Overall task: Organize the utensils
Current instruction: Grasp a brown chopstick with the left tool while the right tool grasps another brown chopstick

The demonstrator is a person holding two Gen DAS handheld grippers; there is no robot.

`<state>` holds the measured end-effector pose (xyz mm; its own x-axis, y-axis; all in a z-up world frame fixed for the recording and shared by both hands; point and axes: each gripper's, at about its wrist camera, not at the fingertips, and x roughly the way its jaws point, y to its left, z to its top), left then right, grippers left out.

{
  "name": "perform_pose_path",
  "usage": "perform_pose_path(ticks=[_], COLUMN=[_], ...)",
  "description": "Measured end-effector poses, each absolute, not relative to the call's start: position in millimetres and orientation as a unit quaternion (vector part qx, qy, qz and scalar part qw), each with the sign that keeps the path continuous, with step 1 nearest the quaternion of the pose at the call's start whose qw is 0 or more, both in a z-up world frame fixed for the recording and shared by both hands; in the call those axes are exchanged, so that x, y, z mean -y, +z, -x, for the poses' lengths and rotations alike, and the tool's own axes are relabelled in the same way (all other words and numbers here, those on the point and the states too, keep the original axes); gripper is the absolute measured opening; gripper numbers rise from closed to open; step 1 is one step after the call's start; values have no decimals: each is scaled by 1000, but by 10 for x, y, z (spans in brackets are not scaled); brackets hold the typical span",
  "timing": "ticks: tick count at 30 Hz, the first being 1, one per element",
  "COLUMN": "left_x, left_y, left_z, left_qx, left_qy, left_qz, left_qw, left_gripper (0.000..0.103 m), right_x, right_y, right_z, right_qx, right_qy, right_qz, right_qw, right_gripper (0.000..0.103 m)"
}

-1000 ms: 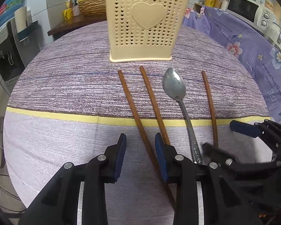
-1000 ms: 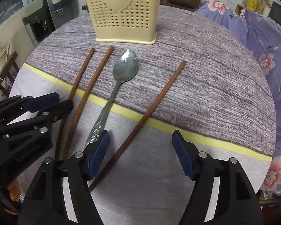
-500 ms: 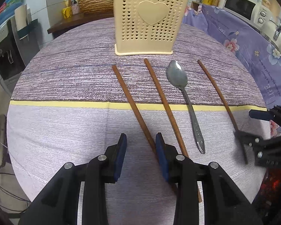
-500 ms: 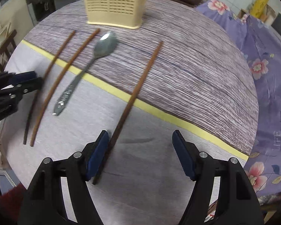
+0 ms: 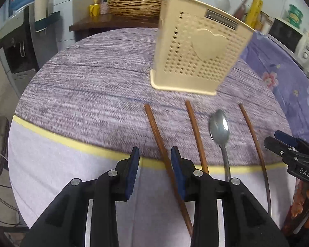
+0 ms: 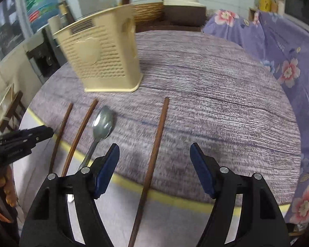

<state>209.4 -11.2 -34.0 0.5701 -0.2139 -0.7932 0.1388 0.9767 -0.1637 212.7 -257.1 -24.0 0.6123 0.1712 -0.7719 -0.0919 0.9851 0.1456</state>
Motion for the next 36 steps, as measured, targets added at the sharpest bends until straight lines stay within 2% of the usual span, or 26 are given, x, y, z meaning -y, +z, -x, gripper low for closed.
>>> perform_pose_path(ticks=[2,4,5,12,15,18,23,36], left_x=[113,150,155,211,228,249,296,356], left_y=[-355,-381,-399,-464,-454,-448,-446,-463], left_z=[-2190,-2262,-2280,-2325,-2385,-2448,-2512,-2503], left_qx=[-455,-455,-456,-453,-455,-457,-459,-448], left_qy=[-95,-81,-78,-57,-54,-53,-51,-43], left_qz=[51,46,46,36,30,24,15,5], left_qw=[884,886,885,889,888,887,887,893], left_gripper=[34,33,33,30,22,15,11,10], right_x=[2596,2589,2584,2463,2392,2367,2338,2402], right_y=[-275,-318,-341,-447,-454,-438,-426,-400], right_z=[-2262,-2418,-2454,-2682,-2739,-2816,-2916,-2938], right_qx=[-438,-439,-441,-455,-453,-454,-455,-442], right_qy=[70,59,54,38,33,34,40,58], right_qz=[-57,-55,-52,-23,-7,-4,7,-17], right_qw=[895,895,894,889,891,890,890,895], right_gripper=[63,61,56,44,39,28,12,9])
